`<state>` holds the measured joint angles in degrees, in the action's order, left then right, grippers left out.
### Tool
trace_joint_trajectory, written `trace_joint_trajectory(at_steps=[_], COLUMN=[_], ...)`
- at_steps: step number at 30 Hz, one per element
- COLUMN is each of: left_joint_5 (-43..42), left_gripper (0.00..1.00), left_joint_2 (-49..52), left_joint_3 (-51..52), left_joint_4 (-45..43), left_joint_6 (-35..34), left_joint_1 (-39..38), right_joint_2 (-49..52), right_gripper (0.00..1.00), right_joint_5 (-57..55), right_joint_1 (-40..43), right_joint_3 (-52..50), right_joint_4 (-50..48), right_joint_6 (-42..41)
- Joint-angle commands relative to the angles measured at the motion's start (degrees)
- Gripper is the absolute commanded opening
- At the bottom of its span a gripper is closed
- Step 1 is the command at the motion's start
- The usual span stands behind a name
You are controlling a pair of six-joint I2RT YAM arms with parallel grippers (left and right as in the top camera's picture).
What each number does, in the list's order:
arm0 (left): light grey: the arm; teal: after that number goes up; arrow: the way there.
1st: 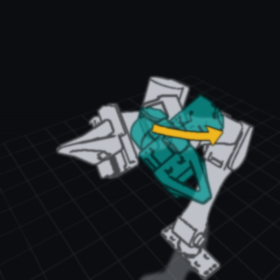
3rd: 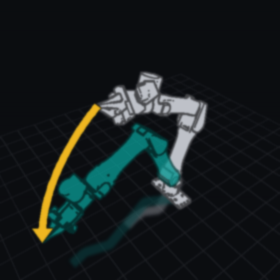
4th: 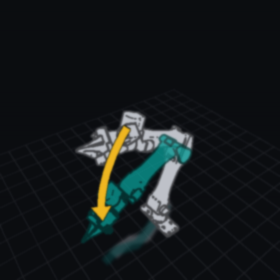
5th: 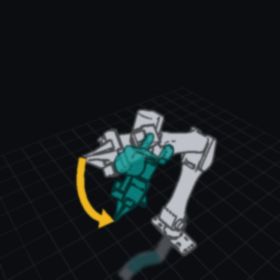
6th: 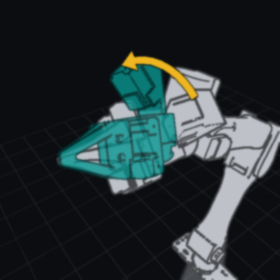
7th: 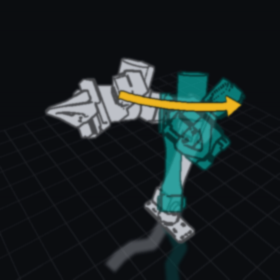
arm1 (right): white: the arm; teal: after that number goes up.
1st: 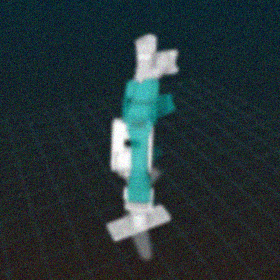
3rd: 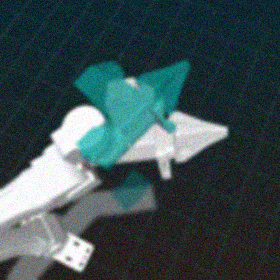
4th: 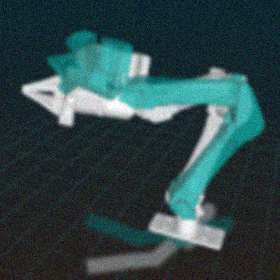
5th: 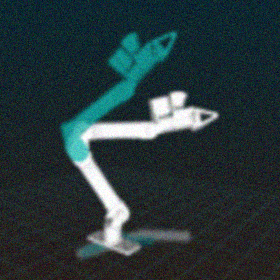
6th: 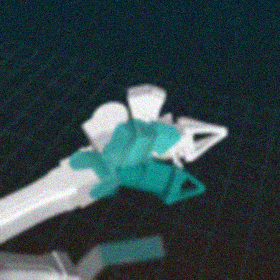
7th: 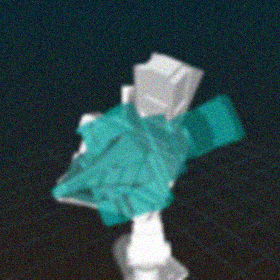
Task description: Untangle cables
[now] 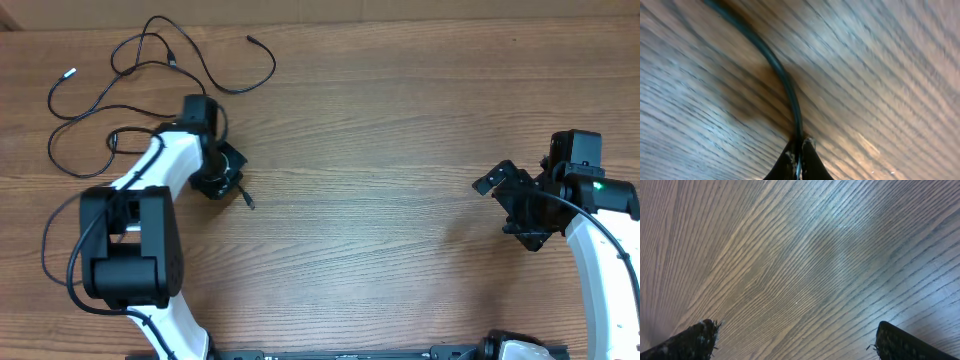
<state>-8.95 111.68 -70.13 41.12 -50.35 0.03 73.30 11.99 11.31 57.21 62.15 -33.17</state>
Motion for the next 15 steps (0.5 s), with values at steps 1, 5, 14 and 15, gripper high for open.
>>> trace_joint_trajectory(at_steps=[1,5,14,15], left_joint_5=[-1.6,-1.1,0.6,1.1], left_gripper=[0.04,0.04,0.04,0.04], left_joint_2=[3.3,3.3,2.5,2.4], left_joint_3=[0.9,0.7,-3.7,-4.6], left_joint_4=[0.6,0.9,6.4,7.4], left_joint_6=[-2.6,-2.4,1.4,2.2], left_joint_1=[3.1,5.6,9.1,9.0], right_joint_2=[-0.3,-0.3,-0.3,-0.3], right_gripper=[1.00,1.00,1.00,1.00], right_joint_5=[-0.4,-0.4,-0.4,-0.4], right_joint_1=[0.2,0.2,0.2,0.2], right_joint_3=[1.3,1.3,1.3,1.3], right_joint_4=[-0.3,-0.3,-0.3,-0.3], right_joint_6=[0.2,0.2,0.2,0.2])
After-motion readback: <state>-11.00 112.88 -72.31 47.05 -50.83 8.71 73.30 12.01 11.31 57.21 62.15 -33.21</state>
